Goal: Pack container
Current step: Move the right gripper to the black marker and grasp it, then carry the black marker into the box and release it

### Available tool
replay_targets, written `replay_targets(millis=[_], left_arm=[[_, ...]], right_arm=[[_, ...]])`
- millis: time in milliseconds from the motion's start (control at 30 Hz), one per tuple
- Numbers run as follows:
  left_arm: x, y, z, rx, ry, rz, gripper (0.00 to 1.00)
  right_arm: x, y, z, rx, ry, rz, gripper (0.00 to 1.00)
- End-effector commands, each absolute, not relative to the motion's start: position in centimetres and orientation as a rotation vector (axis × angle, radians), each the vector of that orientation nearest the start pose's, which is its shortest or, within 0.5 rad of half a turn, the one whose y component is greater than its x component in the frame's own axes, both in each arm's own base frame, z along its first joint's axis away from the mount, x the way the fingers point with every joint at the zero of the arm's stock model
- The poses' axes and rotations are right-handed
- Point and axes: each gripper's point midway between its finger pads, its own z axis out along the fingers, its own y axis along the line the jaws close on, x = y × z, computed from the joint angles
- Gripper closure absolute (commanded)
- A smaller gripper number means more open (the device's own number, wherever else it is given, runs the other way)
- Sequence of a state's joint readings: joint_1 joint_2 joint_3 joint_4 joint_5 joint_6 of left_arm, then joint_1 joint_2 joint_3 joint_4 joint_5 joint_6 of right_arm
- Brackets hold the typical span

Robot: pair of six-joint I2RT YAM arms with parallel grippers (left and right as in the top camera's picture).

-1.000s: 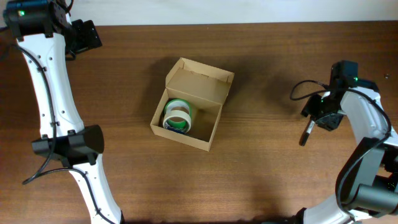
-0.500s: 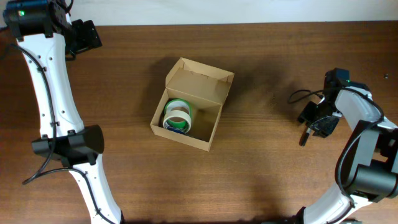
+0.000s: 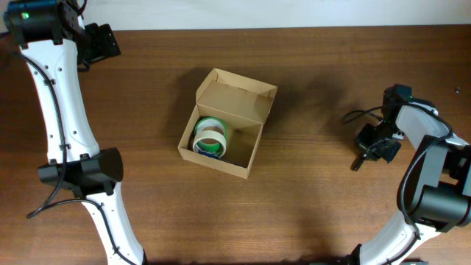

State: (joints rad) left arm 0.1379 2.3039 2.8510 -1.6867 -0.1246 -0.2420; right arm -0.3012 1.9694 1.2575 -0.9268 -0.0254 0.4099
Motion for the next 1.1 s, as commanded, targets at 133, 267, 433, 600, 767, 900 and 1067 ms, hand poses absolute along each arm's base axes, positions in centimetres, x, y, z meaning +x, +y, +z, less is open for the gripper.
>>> replay_targets(millis=[133,267,433,600,767,900,1067], left_arm=[[46.8,8.9,26.6,-0.536,2.650,0.152,0.00],[46.8,8.9,26.6,-0.536,2.650,0.152,0.00],[46.8,8.9,26.6,-0.536,2.649,0.152,0.00],[46.8,8.9,26.6,-0.536,2.650,0.152,0.00],[46.8,8.9,26.6,-0.536,2.650,0.152,0.00],[46.8,8.9,26.6,-0.536,2.649,0.152,0.00],[46.8,8.9,26.6,-0.536,2.650,0.152,0.00]], right_arm=[[32.3,-8.9,-1.0,1.096,3.011,0.126,0.96],[35.9,-8.1,3.1,0.884,2.923,0.279,0.96],[40.5,-7.4,12.7,0.703,2.696,0.390,0.96],[41.6,-3.9,23.5,0.311,2.580,0.330,0.96],[40.5,2.6,28.2,-0.122,2.565,0.246,0.96],[39.3,9.2,28.9,-0.505,2.524,0.149,0.96],[36.9,17.8,27.7,-0.940,2.432,0.159,0.96]])
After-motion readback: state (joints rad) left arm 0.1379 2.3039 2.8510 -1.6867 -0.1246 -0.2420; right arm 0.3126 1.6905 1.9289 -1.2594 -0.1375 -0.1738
